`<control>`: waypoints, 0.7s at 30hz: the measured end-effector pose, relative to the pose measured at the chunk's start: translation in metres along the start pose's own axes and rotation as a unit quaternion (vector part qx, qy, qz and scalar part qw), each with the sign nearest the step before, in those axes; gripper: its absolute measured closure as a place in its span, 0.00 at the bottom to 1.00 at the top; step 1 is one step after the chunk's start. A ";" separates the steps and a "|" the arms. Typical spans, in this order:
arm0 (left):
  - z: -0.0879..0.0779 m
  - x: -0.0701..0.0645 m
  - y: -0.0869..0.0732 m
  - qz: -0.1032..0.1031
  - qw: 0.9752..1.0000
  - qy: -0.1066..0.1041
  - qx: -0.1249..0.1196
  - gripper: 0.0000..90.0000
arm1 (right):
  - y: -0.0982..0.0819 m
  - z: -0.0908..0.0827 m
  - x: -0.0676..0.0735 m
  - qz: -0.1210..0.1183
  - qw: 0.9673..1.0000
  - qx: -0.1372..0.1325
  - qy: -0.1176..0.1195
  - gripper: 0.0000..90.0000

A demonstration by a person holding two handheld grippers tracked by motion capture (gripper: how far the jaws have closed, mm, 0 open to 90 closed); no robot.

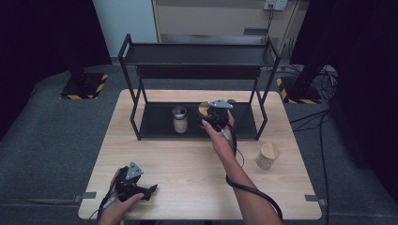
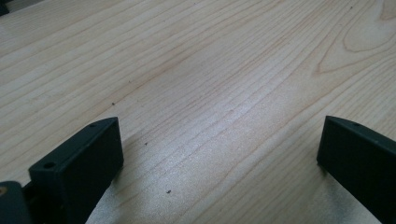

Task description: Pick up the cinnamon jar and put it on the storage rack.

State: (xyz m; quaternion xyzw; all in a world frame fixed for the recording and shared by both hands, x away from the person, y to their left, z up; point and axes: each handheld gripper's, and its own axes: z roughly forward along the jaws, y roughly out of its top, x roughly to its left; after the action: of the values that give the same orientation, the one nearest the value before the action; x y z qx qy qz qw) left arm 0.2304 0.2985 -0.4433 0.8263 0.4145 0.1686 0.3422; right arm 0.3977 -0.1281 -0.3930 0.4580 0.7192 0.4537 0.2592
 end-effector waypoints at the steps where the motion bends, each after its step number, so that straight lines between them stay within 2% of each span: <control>1: 0.000 0.000 0.000 0.000 1.000 0.000 0.000 0.00 | 0.001 0.001 0.000 0.001 1.000 0.001 0.000 0.28; 5: 0.000 0.000 0.000 0.000 1.000 0.000 0.000 0.00 | 0.003 0.005 0.002 -0.005 1.000 0.003 -0.001 0.28; 16: 0.000 0.000 0.000 0.000 1.000 0.000 0.000 0.00 | 0.003 0.016 0.001 0.001 1.000 0.010 -0.004 0.28; 21: 0.000 0.000 0.000 0.000 1.000 0.000 0.000 0.00 | 0.004 0.023 0.003 -0.011 1.000 0.020 -0.007 0.28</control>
State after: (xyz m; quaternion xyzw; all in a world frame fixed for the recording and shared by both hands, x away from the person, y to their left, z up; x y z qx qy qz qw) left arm 0.2305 0.2985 -0.4433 0.8264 0.4143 0.1685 0.3421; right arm 0.4170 -0.1153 -0.3996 0.4584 0.7313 0.4330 0.2598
